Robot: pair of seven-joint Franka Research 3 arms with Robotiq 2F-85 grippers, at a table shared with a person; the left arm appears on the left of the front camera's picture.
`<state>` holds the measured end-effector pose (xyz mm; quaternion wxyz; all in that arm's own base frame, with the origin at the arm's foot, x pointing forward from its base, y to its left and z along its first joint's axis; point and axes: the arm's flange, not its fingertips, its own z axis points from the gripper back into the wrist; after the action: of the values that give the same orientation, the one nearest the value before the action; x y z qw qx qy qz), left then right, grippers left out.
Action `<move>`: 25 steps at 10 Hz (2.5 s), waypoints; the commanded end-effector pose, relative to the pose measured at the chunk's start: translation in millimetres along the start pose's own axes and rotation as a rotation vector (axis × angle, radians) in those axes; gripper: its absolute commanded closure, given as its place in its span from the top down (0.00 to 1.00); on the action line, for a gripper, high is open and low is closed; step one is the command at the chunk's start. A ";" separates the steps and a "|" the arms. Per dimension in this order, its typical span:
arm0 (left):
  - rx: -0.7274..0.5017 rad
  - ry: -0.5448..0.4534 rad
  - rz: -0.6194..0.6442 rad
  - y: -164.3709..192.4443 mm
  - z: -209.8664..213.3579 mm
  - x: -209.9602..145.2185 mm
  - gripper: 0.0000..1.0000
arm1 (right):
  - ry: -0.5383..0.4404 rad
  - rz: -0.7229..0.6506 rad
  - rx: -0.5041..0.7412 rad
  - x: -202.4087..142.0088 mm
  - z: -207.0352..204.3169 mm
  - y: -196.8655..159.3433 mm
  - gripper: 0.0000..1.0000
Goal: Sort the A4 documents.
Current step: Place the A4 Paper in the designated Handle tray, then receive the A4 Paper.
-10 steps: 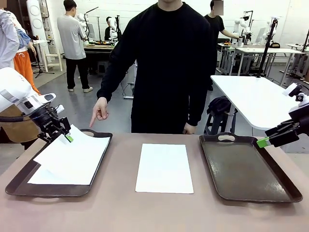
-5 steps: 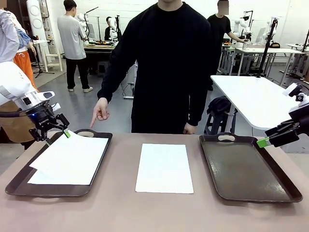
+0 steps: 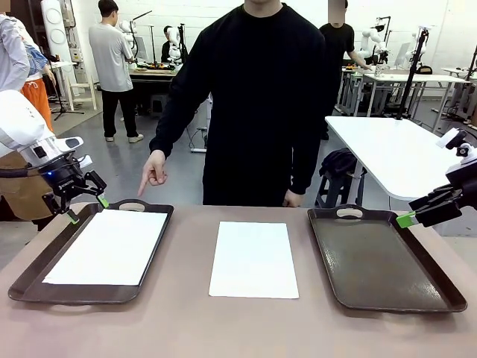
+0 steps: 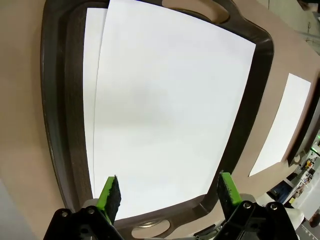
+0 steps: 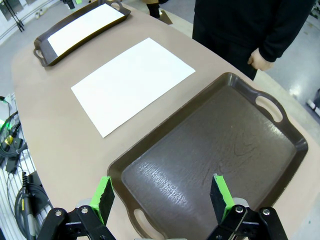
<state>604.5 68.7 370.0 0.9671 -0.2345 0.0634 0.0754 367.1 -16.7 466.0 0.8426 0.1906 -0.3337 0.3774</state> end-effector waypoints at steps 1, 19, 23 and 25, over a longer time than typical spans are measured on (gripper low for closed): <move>-0.010 -0.027 0.036 0.3 5.6 -8.7 1.00 | -0.024 0.010 0.019 1.6 -3.9 -3.2 1.00; -0.004 -0.005 0.003 0.4 3.1 -1.3 1.00 | -0.024 0.010 0.019 1.6 -3.9 -3.2 1.00; -0.004 -0.005 0.003 0.4 3.1 -1.3 1.00 | -0.024 0.010 0.019 1.6 -3.9 -3.2 1.00; -0.004 -0.005 0.003 0.4 3.1 -1.3 1.00 | -0.024 0.010 0.019 1.6 -3.9 -3.2 1.00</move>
<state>602.3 70.8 372.3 0.9655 -0.2399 0.0625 0.0795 367.0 -16.7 465.9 0.8425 0.1907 -0.3334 0.3776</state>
